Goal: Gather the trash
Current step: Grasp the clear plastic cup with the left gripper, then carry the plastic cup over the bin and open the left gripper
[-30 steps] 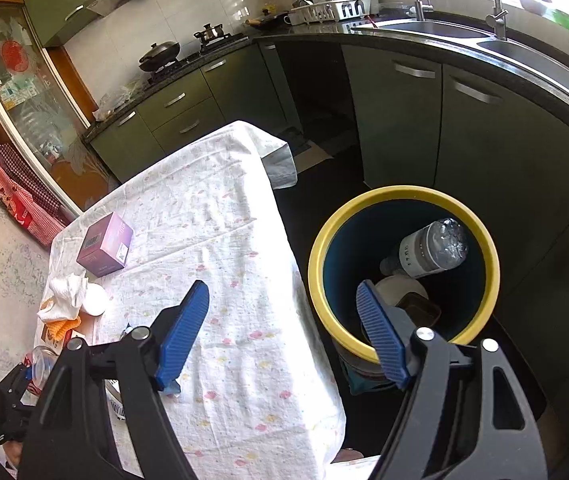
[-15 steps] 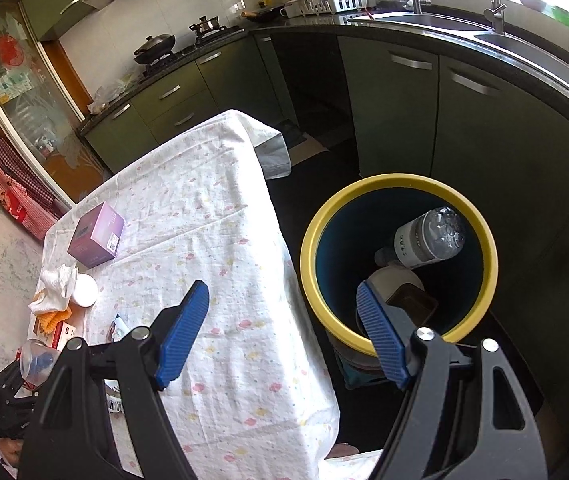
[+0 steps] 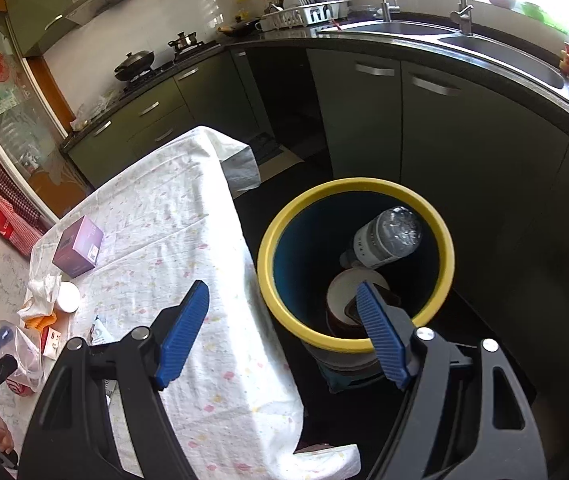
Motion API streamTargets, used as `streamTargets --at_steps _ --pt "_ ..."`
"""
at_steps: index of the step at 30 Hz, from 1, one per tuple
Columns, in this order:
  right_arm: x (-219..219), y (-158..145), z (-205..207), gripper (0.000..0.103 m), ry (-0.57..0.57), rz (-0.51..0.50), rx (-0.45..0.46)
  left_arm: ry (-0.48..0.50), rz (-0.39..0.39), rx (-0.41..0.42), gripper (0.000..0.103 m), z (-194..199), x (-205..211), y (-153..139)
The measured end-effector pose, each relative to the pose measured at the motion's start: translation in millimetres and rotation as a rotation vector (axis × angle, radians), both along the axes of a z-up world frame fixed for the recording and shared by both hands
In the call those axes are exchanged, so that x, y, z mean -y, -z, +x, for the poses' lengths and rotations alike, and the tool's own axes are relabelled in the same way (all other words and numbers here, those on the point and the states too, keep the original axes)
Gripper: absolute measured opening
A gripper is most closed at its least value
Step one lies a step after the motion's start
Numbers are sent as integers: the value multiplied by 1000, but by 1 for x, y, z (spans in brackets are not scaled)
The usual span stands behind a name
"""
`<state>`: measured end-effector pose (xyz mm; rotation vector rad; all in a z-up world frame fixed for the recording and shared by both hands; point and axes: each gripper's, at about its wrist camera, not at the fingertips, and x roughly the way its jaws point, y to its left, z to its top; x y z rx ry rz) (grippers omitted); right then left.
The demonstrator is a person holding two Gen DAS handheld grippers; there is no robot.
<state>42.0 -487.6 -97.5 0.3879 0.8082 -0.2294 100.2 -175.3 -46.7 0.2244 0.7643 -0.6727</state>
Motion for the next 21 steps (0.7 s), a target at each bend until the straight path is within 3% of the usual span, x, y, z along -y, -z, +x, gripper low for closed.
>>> streamTargets --at_steps 5,13,21 --pt "21 6 -25 72 69 -35 -16 136 -36 -32 62 14 65 -5" --pt "51 20 -52 72 139 -59 -38 304 -17 -106 62 43 186 5" --pt "77 37 -65 72 175 -30 -53 337 65 -172 62 80 282 35"
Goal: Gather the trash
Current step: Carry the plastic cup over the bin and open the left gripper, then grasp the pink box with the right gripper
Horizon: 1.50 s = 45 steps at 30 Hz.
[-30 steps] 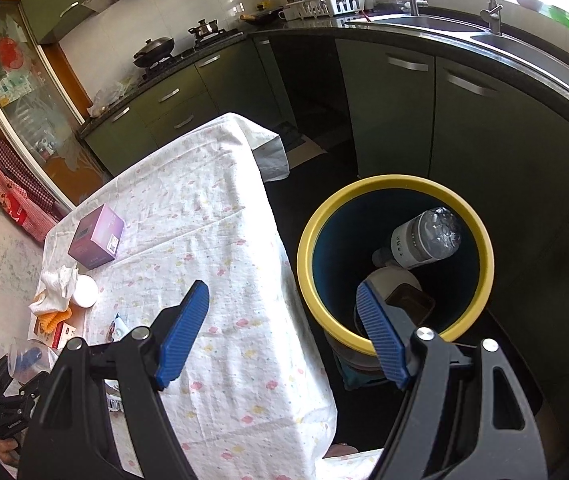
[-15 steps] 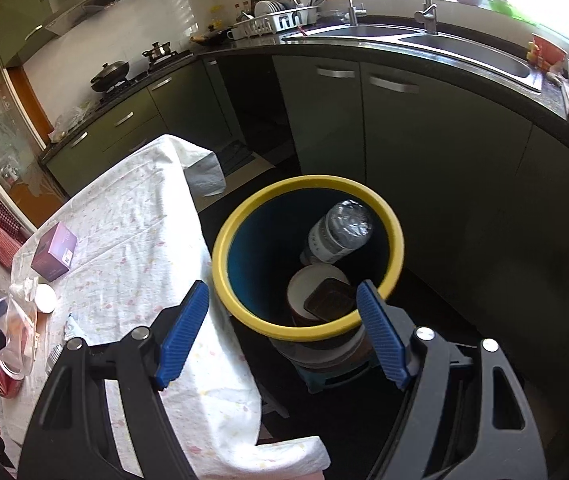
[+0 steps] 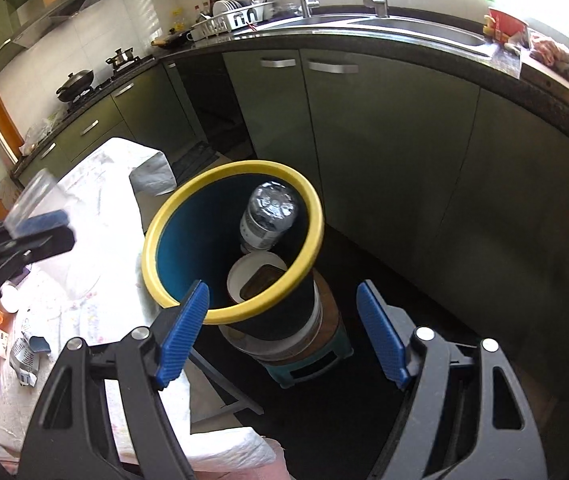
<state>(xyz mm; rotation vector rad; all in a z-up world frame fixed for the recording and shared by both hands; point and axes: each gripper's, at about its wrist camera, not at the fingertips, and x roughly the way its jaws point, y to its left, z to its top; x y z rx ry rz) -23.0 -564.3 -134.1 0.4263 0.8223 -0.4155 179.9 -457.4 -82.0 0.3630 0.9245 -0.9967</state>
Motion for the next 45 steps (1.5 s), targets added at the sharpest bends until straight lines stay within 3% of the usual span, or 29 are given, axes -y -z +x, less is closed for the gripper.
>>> streamTargets --at_steps 6,9,14,18,24,28,34,39,45 --pt "9 13 -1 72 13 30 -17 -43 36 -14 64 36 50 24" --pt "7 15 0 72 6 36 -20 -60 26 -48 77 53 69 34" --pt "0 10 5 74 -13 16 -13 -78 0 -3 83 43 55 16" --pt "-5 14 10 74 -25 24 -16 -107 -73 74 91 12 2 -19" --pt "-22 14 20 74 -65 31 -31 -187 -163 108 98 -25 -101 -55" --pt "-41 10 29 74 -109 22 -35 -284 -171 177 98 -52 -173 -68" --pt "-84 3 53 74 -240 1 -51 -484 -72 312 98 -78 -269 -67" --pt "-139 -9 79 74 -415 -43 -78 -597 -63 263 98 -87 -340 -53" --pt "-208 -28 125 74 -606 -70 -93 -673 -51 246 98 -96 -391 -39"
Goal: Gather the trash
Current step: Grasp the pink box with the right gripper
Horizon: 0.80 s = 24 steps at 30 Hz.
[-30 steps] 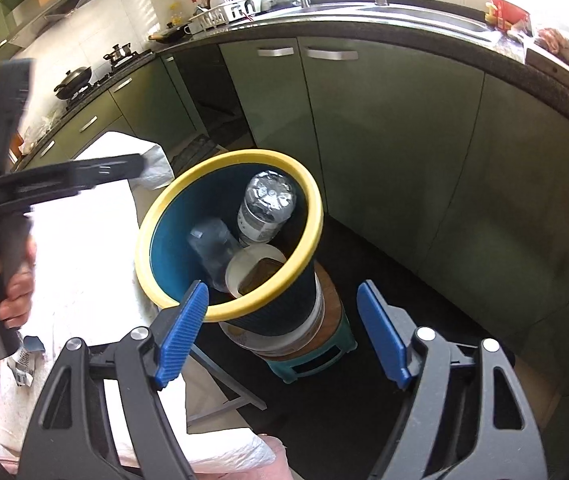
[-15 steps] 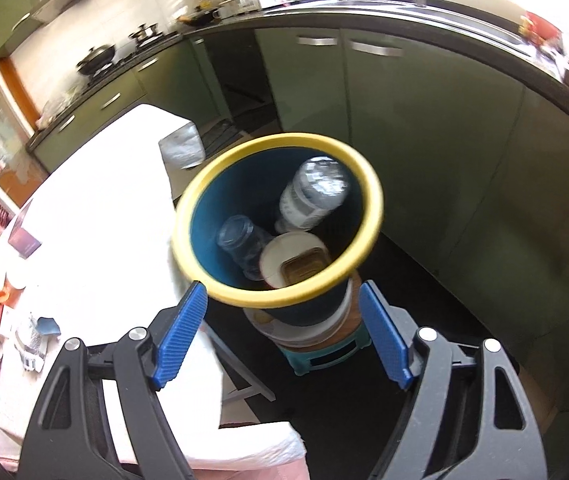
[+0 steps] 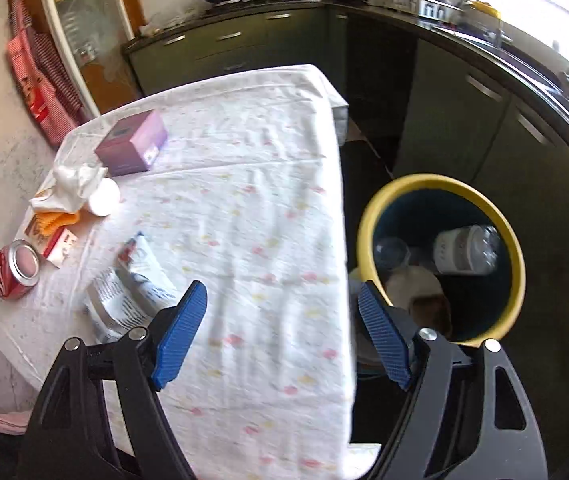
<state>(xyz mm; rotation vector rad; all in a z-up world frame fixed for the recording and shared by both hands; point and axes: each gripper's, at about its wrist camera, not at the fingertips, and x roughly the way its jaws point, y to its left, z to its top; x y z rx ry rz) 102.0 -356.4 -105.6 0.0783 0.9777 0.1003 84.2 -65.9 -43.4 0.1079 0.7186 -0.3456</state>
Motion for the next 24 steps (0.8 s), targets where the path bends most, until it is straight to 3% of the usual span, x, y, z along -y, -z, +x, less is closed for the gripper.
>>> streamTargets --at_steps 7,10,13,19,24 --pt "-78 -33 101 74 -127 131 -57 -38 -14 2 98 -7 -21 3" --pt "-118 -38 142 80 -152 133 -93 -51 -9 10 98 -7 -29 4" --pt "-149 -27 177 86 -136 111 -155 -54 -26 4 98 -6 -38 7" --pt "-178 12 211 86 -73 60 -271 -59 -58 -28 98 0 -57 20" --pt "-184 28 215 86 -31 -8 -274 -61 -98 -34 98 2 -71 24"
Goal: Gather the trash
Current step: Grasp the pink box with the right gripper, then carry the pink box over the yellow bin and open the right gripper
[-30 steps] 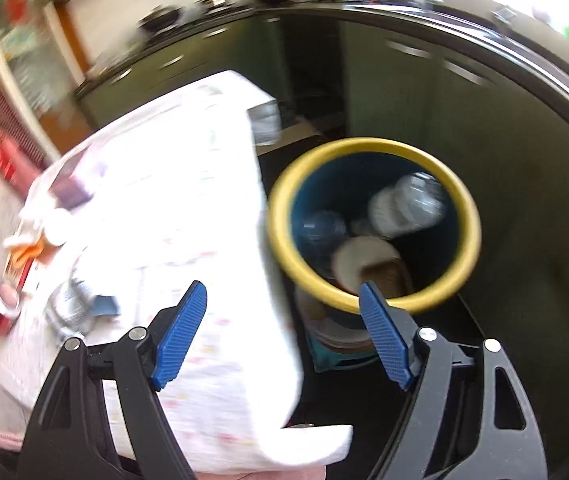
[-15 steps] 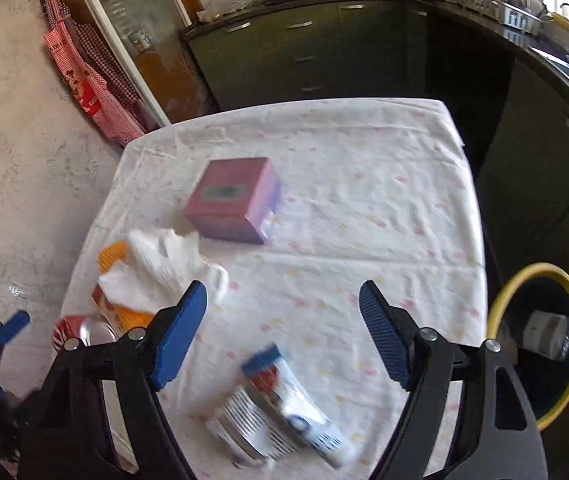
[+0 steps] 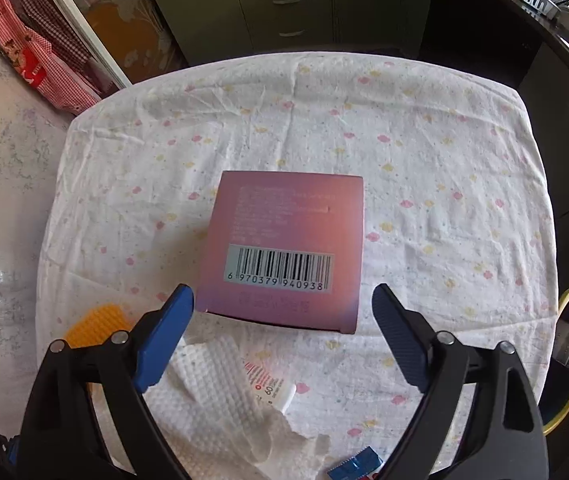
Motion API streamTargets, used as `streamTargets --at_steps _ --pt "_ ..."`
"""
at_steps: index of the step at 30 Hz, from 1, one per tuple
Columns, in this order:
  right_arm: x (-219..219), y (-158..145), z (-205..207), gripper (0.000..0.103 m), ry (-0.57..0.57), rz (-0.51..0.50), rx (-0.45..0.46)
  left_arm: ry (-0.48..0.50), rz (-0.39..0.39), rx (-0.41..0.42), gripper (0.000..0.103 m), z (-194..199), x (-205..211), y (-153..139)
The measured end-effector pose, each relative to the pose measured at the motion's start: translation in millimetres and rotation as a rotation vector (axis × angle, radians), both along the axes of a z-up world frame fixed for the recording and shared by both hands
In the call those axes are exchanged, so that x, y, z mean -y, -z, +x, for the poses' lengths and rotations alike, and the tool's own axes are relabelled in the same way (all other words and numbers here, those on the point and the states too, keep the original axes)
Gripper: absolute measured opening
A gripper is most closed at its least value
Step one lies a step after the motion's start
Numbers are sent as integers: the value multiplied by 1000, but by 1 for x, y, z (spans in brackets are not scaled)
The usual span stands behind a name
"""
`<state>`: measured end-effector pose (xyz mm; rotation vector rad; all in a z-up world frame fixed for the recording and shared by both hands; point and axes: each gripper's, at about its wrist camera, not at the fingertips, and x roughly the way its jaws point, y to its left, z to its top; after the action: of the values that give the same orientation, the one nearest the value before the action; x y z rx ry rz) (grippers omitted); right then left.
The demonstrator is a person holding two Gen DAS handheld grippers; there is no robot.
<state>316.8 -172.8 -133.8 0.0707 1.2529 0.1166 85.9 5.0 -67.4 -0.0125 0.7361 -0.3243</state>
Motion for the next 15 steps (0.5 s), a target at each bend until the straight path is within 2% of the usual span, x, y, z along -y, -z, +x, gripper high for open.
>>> streamTargets --at_steps 10,11,12,15 --pt "-16 3 -3 85 5 -54 61 8 -23 -11 98 0 -3 7" --pt "-17 5 -3 84 3 -64 62 10 -21 -9 98 -1 -2 7" --pt "-18 7 -2 77 3 -76 64 12 -19 -9 98 -1 -2 8" --pt "-18 6 -3 74 -10 -94 80 13 -15 -10 98 -2 -1 8"
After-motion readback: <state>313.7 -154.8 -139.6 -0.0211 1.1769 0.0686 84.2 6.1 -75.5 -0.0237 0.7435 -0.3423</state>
